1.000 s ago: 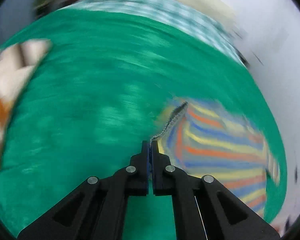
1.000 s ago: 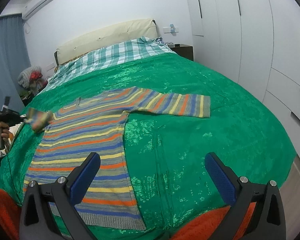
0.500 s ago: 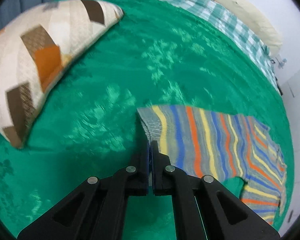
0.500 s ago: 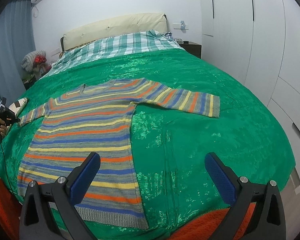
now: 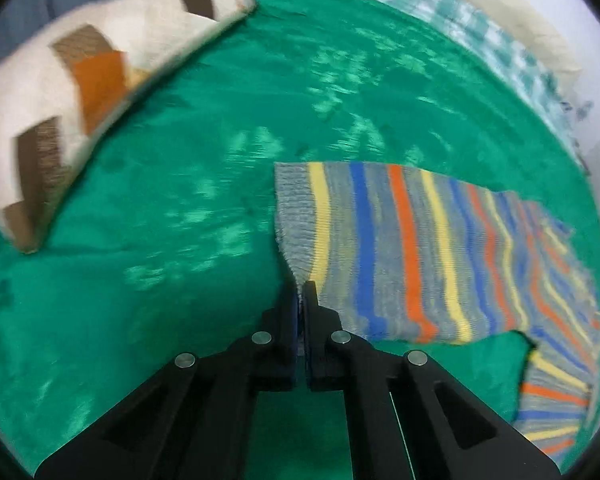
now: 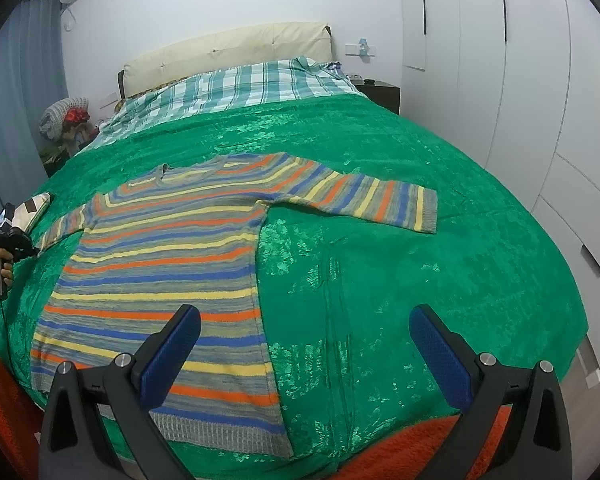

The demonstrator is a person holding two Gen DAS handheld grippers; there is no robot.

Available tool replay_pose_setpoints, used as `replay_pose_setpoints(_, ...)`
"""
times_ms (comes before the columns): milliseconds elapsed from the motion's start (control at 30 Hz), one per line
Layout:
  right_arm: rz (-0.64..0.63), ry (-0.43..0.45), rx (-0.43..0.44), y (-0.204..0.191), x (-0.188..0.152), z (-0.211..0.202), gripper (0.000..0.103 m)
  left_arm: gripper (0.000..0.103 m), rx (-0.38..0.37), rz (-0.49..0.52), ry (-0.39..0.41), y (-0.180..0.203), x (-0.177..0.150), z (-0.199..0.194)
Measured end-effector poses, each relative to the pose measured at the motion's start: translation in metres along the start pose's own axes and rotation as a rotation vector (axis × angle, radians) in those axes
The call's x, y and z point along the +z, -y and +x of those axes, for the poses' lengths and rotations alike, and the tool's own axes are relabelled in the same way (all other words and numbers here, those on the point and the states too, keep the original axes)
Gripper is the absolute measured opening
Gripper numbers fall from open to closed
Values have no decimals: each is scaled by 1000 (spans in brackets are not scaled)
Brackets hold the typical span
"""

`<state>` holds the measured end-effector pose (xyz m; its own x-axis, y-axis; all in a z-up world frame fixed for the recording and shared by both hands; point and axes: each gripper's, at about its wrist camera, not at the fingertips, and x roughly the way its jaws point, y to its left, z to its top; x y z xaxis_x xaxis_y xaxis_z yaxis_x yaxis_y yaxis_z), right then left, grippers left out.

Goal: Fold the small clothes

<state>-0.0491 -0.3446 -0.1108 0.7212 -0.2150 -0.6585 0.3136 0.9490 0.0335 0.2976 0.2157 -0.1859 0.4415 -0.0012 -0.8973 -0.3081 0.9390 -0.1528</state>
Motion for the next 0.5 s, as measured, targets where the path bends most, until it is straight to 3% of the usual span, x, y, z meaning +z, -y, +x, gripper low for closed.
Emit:
replay_pose_setpoints(67, 4, 0, -1, 1, 0, 0, 103, 0, 53, -8, 15, -6, -4, -2)
replay_pose_setpoints(333, 20, 6, 0, 8, 0, 1, 103, 0, 111, 3, -7, -5, -6, 7)
replay_pose_setpoints(433, 40, 7, 0, 12, 0, 0, 103, 2, 80, -6, 2, -7, -8, 6)
replay_pose_setpoints(500, 51, 12, 6, 13, 0, 0, 103, 11, 33, -3, 1, -9, -10, 1)
